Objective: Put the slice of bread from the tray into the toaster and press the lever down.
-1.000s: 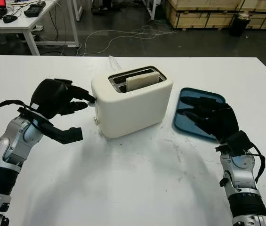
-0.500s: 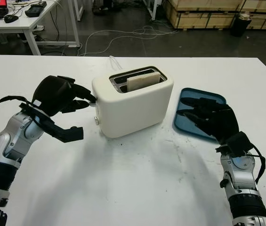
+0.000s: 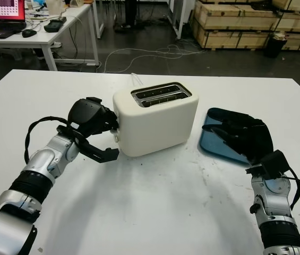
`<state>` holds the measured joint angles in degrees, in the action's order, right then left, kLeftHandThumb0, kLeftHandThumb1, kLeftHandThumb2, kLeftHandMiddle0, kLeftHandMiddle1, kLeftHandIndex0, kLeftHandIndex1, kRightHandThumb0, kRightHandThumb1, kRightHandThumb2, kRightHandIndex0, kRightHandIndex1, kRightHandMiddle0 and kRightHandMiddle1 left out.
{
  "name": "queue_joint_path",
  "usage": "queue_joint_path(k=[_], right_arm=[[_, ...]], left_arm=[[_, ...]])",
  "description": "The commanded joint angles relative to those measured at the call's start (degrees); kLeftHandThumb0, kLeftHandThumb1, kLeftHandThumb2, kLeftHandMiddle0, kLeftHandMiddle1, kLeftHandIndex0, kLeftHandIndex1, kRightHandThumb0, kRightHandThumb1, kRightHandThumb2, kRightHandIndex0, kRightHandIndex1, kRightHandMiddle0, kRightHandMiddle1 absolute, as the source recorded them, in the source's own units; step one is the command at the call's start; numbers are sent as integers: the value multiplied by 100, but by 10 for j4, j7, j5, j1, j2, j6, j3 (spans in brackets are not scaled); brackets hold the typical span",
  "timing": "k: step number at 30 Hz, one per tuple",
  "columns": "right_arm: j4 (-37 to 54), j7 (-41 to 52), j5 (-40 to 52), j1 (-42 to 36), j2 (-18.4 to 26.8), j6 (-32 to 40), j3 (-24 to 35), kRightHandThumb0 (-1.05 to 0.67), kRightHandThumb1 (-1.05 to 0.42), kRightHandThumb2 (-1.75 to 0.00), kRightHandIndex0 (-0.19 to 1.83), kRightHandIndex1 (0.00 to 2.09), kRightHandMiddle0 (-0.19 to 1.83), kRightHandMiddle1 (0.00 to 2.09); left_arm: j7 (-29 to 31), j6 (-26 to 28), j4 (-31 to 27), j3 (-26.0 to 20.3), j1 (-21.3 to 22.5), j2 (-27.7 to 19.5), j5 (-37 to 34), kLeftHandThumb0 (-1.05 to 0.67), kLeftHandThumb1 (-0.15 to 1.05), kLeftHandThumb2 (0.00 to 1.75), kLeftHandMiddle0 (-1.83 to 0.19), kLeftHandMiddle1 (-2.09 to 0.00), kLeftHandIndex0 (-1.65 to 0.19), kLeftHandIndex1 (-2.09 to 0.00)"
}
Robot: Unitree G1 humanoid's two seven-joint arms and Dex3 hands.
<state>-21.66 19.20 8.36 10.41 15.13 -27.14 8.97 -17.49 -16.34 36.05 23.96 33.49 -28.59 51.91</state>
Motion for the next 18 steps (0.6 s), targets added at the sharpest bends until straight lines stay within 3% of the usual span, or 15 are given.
queue_joint_path(k=[1,11,18], right_arm=[[-3,1,6,5,6,17,5,-55,-89,0,109,19,103,0],[-4,4,13,4,0,18,4,-56,-90,0,109,17,102,0],[-11,3,7,6,1,11,4,-56,-89,0,110,15,103,0]], left_arm=[[83,-4,97,129,-77,92,48,-16,83,0,-65,-174,-120,-6],[83,-31,36,103,-72,40,26,-21,90,4,-69,-175,-117,-4],[59,-42,-11,97,-57,2,23,-22,86,0,-77,-175,-124,-7]])
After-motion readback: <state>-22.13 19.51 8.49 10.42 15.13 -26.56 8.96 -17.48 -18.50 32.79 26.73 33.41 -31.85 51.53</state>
